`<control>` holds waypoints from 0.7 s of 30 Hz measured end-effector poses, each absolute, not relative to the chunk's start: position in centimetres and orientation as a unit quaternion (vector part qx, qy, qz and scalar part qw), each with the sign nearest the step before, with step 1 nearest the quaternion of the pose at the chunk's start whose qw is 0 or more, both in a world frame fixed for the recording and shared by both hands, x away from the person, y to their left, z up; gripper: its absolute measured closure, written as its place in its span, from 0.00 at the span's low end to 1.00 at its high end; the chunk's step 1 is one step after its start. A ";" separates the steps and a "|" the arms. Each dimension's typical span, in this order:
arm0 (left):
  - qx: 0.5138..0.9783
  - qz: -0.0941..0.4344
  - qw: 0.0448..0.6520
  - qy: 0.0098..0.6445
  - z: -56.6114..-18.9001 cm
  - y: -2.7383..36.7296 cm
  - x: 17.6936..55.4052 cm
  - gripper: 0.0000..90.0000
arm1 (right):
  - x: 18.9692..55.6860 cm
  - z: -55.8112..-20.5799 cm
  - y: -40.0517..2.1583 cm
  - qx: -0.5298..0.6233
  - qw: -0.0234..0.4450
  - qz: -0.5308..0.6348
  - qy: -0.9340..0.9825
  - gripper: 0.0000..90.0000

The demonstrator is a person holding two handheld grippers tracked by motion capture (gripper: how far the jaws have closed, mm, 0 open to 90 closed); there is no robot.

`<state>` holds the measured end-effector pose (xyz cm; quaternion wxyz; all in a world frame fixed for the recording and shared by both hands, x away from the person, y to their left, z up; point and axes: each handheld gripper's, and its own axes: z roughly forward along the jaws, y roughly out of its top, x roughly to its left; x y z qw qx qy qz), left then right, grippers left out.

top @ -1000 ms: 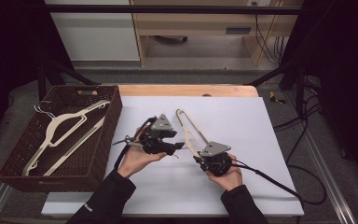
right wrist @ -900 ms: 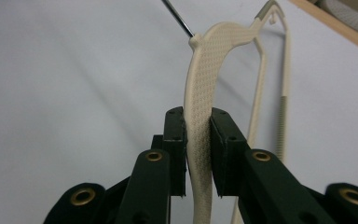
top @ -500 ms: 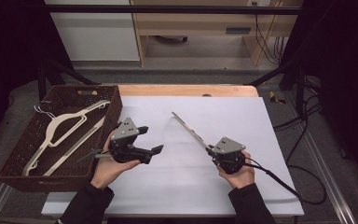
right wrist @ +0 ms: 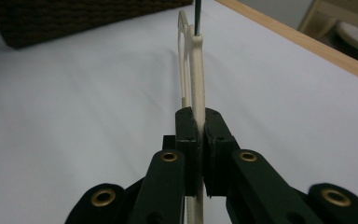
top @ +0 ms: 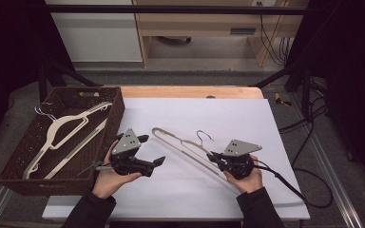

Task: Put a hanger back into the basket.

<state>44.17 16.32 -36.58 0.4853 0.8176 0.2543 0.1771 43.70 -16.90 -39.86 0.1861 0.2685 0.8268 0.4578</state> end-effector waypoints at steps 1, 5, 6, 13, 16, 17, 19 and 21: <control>0.820 0.176 0.483 0.253 -36.8 16.2 44.2 0.12 | 43.6 -39.8 -16.8 0.266 0.174 0.465 0.827 0.97; 0.828 0.169 0.475 0.246 -37.4 15.4 44.4 0.13 | 43.2 -39.3 -16.1 0.246 0.143 0.484 0.828 0.97; 0.831 0.168 0.472 0.242 -37.5 15.2 44.4 0.14 | 43.0 -39.2 -15.9 0.243 0.134 0.487 0.828 0.97; 0.848 0.163 0.455 0.218 -38.4 14.0 44.5 0.23 | 42.6 -39.1 -14.5 0.217 0.091 0.496 0.836 0.97; 0.854 0.160 0.448 0.211 -38.7 13.7 44.7 0.28 | 42.4 -39.2 -14.1 0.212 0.082 0.491 0.841 0.97; 0.855 0.159 0.447 0.208 -38.9 13.5 44.7 0.31 | 42.4 -39.2 -14.0 0.209 0.080 0.491 0.842 0.97; 0.859 0.157 0.443 0.202 -39.0 13.4 44.7 0.37 | 42.4 -39.3 -13.8 0.206 0.075 0.490 0.844 0.97; 0.860 0.155 0.444 0.199 -39.1 13.3 44.8 0.44 | 42.4 -39.3 -13.6 0.203 0.072 0.489 0.845 0.97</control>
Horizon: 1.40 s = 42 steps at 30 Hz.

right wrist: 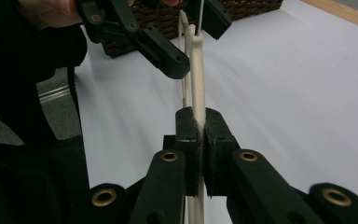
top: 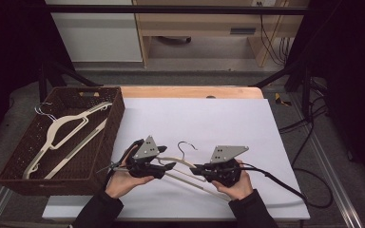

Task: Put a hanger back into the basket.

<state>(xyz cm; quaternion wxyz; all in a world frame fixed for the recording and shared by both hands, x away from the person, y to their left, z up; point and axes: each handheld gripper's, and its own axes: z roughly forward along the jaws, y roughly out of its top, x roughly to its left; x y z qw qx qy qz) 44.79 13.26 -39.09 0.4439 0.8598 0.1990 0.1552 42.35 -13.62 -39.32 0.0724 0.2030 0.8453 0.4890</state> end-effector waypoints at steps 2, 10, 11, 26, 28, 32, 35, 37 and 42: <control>0.862 0.147 0.443 0.195 -39.1 13.2 44.8 0.54 | 42.3 -39.4 -13.6 0.203 0.070 0.487 0.846 0.97; 0.877 0.148 0.420 0.179 -39.0 13.1 44.5 0.72 | 42.4 -39.5 -13.6 0.201 0.067 0.487 0.847 0.96; 0.880 0.153 0.415 0.174 -38.9 13.0 44.4 0.73 | 42.4 -39.5 -13.6 0.201 0.067 0.486 0.848 0.96; 0.896 0.104 0.400 0.165 -38.9 12.3 43.6 0.90 | 42.4 -39.5 -13.8 0.217 0.151 0.481 0.836 0.74; 0.898 0.096 0.399 0.160 -38.8 12.2 43.5 0.92 | 42.4 -39.5 -13.8 0.220 0.158 0.481 0.834 0.70; 0.892 0.074 0.415 0.163 -38.7 11.9 43.1 0.95 | 42.5 -39.4 -14.1 0.223 0.171 0.487 0.827 0.58; 0.887 0.086 0.418 0.175 -38.4 11.9 42.8 0.96 | 42.4 -39.1 -14.6 0.231 0.182 0.495 0.817 0.51; 0.885 0.089 0.418 0.185 -38.2 12.4 43.0 0.96 | 42.2 -38.7 -15.3 0.236 0.190 0.510 0.805 0.45; 0.869 0.102 0.433 0.216 -37.7 13.6 43.3 0.96 | 42.2 -38.1 -17.3 0.268 0.202 0.526 0.781 0.34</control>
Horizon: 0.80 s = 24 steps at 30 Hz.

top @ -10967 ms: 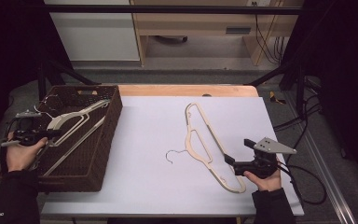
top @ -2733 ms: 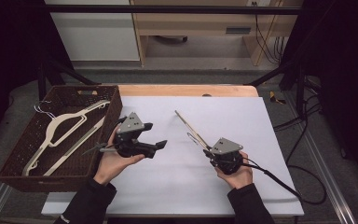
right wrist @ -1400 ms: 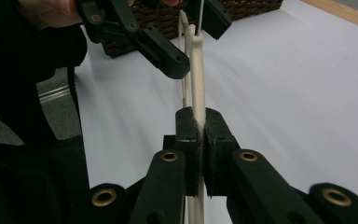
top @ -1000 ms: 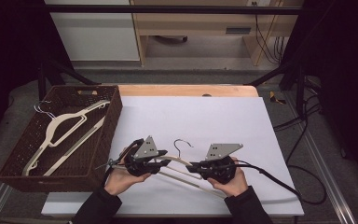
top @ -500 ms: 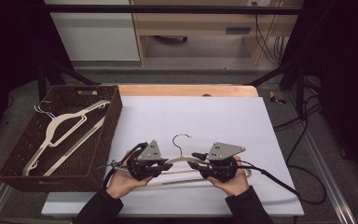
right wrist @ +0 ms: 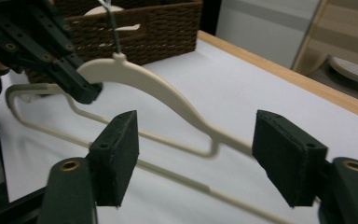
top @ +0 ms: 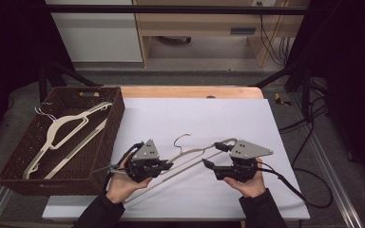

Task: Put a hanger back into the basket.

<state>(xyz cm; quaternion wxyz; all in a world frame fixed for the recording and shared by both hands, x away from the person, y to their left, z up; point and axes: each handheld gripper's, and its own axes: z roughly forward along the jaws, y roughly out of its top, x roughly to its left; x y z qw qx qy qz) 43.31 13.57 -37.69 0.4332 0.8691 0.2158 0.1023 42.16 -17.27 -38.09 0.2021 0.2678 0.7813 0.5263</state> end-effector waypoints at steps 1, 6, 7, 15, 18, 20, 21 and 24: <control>0.868 0.104 0.434 0.218 -37.6 13.8 43.3 0.96 | 42.2 -38.1 -17.9 0.278 0.204 0.529 0.775 0.32; 0.856 0.116 0.447 0.234 -36.7 14.6 43.2 0.96 | 42.4 -38.3 -20.0 0.322 0.208 0.536 0.752 0.21; 0.854 0.122 0.448 0.235 -36.3 14.9 43.2 0.96 | 42.4 -38.4 -20.4 0.331 0.212 0.537 0.747 0.18; 0.832 0.149 0.478 0.239 -32.8 17.0 42.6 0.96 | 42.7 -38.5 -22.4 0.383 0.220 0.537 0.719 0.07; 0.830 0.167 0.476 0.240 -31.0 17.7 42.6 0.96 | 42.7 -38.7 -22.8 0.390 0.225 0.532 0.717 0.06; 0.825 0.176 0.481 0.240 -29.7 18.4 42.6 0.96 | 42.6 -38.7 -23.0 0.393 0.225 0.530 0.717 0.05; 0.821 0.180 0.484 0.242 -28.9 18.9 42.7 0.96 | 42.6 -38.8 -23.2 0.394 0.223 0.528 0.718 0.05; 0.815 0.190 0.491 0.243 -27.3 20.2 42.9 0.96 | 42.4 -38.8 -23.5 0.397 0.227 0.524 0.719 0.05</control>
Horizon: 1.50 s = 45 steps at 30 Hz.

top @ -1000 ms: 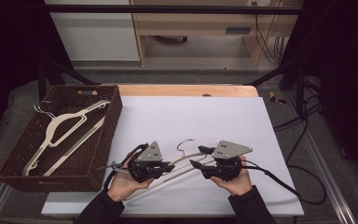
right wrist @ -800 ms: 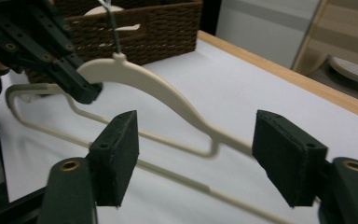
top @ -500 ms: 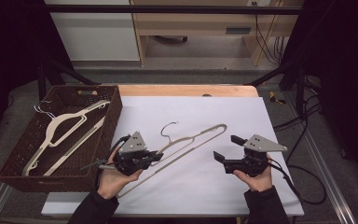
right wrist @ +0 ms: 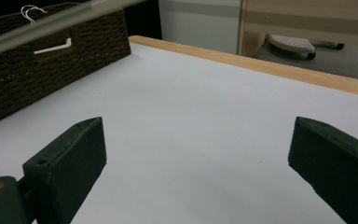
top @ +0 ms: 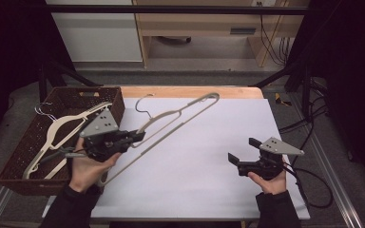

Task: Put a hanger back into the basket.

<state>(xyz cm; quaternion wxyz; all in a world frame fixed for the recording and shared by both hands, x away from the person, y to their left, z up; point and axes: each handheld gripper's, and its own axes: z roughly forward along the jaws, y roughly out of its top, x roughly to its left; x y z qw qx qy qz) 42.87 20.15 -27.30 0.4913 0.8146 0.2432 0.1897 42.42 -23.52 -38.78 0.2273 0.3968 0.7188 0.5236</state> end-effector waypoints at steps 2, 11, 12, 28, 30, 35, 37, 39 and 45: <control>0.813 0.201 0.489 0.245 -26.3 21.0 43.0 0.96 | 42.4 -38.8 -23.7 0.398 0.228 0.526 0.716 0.05; 0.803 0.224 0.482 0.270 -24.0 25.4 44.8 0.96 | 42.4 -38.9 -24.3 0.405 0.232 0.523 0.713 0.03; 0.804 0.225 0.479 0.271 -23.9 25.9 45.0 0.96 | 42.3 -39.0 -24.4 0.408 0.230 0.522 0.712 0.03; 0.793 0.240 0.448 0.336 -25.7 35.8 48.2 0.96 | 42.5 -39.3 -24.8 0.410 0.231 0.512 0.718 0.03; 0.791 0.236 0.448 0.344 -26.2 36.9 48.3 0.96 | 42.5 -39.3 -24.8 0.411 0.231 0.512 0.718 0.03; 0.787 0.232 0.442 0.363 -27.3 38.9 48.8 0.96 | 42.5 -39.4 -24.7 0.412 0.231 0.511 0.718 0.03; 0.785 0.231 0.441 0.370 -27.8 39.6 49.0 0.96 | 42.5 -39.4 -24.6 0.413 0.230 0.510 0.719 0.03; 0.784 0.231 0.436 0.376 -28.3 40.4 49.2 0.96 | 42.5 -39.4 -24.6 0.413 0.230 0.510 0.719 0.03; 0.778 0.225 0.433 0.395 -29.4 42.0 49.5 0.96 | 42.5 -39.4 -24.7 0.412 0.232 0.509 0.720 0.03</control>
